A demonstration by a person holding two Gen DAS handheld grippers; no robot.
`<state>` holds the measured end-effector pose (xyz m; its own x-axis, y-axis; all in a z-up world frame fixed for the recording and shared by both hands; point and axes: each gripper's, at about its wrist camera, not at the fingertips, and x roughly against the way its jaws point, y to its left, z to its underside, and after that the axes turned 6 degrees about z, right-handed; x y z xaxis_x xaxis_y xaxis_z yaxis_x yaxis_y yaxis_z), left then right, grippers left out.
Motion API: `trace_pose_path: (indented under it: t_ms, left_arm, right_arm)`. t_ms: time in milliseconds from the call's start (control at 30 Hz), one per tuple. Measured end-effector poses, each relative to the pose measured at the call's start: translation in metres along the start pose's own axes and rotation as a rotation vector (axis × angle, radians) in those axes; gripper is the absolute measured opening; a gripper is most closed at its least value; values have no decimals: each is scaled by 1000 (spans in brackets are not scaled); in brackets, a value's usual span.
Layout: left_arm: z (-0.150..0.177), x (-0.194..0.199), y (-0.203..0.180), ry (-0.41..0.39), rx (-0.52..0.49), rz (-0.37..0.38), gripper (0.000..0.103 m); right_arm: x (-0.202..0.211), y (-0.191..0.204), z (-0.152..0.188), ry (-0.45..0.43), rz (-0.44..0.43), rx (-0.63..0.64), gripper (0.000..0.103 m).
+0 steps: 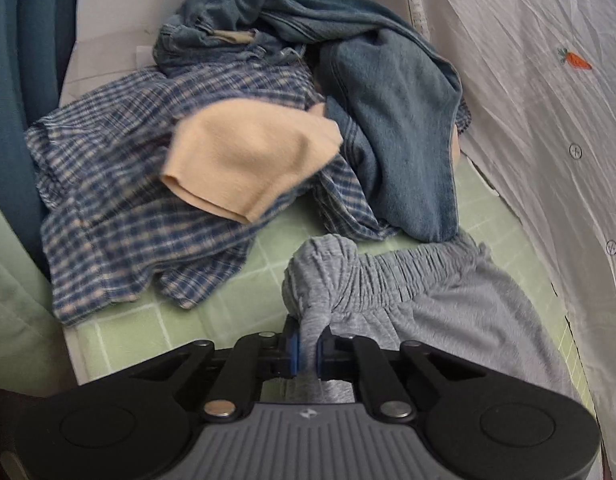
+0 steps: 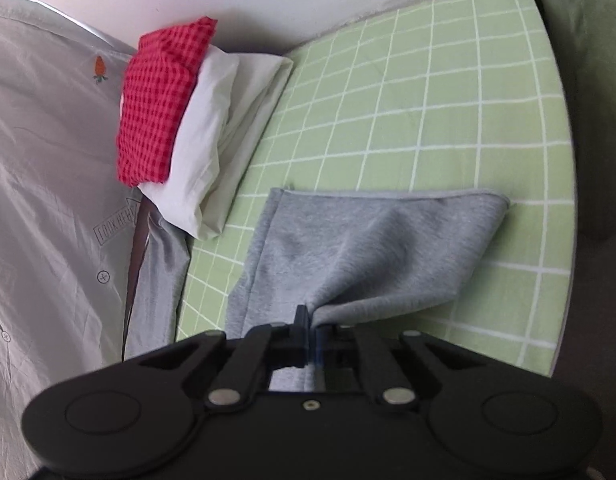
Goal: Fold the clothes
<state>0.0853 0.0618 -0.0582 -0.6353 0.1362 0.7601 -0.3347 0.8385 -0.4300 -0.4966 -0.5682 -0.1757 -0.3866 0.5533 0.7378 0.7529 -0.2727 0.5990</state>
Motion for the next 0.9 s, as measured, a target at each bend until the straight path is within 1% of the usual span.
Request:
trace_pose_path:
  t_ms: [67, 167, 233, 333, 400, 567, 733, 800, 900]
  left_arm:
    - [1, 22, 11, -35, 29, 2, 6]
    - [7, 48, 20, -72, 27, -16, 6]
    - [11, 61, 25, -87, 38, -21, 6]
    - [13, 71, 30, -99, 93, -8, 6]
    - [14, 73, 29, -105, 124, -2, 6]
    - [17, 73, 10, -129, 133, 12, 6]
    - [14, 73, -13, -165, 141, 24, 6]
    - [13, 69, -22, -171, 135, 22, 6]
    - [10, 57, -39, -169, 131, 23, 6]
  right_arm:
    - [18, -1, -2, -22, -13, 37, 3]
    - [39, -3, -4, -50, -6, 77, 3]
    - [43, -7, -9, -43, -3, 64, 3]
    - [41, -3, -18, -34, -27, 59, 3]
    - [39, 8, -22, -45, -41, 75, 3]
    - [35, 38, -32, -79, -77, 118, 3]
    - [31, 75, -39, -128, -78, 188, 3]
    - [28, 92, -40, -149, -73, 217, 3]
    - [18, 114, -46, -168, -84, 220, 3]
